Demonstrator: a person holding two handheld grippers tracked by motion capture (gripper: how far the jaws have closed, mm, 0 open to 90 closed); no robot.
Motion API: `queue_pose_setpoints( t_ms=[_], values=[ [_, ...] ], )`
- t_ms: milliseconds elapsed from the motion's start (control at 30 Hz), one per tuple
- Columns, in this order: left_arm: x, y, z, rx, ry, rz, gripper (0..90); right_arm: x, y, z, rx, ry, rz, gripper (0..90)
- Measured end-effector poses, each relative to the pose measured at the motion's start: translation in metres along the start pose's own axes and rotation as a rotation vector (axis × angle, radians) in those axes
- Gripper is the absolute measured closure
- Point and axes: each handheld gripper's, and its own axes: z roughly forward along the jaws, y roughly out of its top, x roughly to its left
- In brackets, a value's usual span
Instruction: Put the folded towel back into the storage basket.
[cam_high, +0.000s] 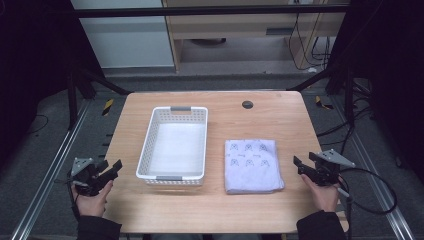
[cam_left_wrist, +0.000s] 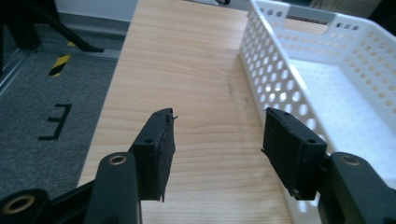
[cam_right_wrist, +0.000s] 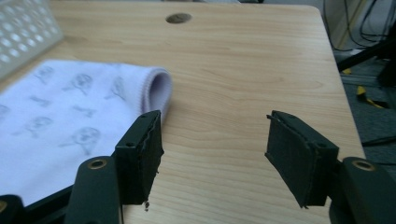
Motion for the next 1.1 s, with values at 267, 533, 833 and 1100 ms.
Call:
queue_pose_setpoints(
  t_ms=[267, 533, 833, 1100],
  values=[
    [-0.037, 0.018, -0.005, 0.004, -0.069, 0.075, 41.1, 0.01, 0.017, -0.022, -0.053, 0.065, -0.014, 37.3],
    [-0.072, 0.034, -0.003, -0.012, -0.121, 0.14, 41.2, 0.015, 0.038, -0.038, -0.076, 0.077, -0.019, 35.7],
    [-0.118, 0.05, 0.003, -0.051, -0.205, 0.177, 40.7, 0.025, 0.071, -0.037, -0.105, 0.106, -0.034, 34.2],
    [-0.158, 0.053, 0.016, -0.038, -0.261, 0.219, 39.6, 0.034, 0.086, -0.029, -0.093, 0.124, -0.059, 34.2]
  ],
)
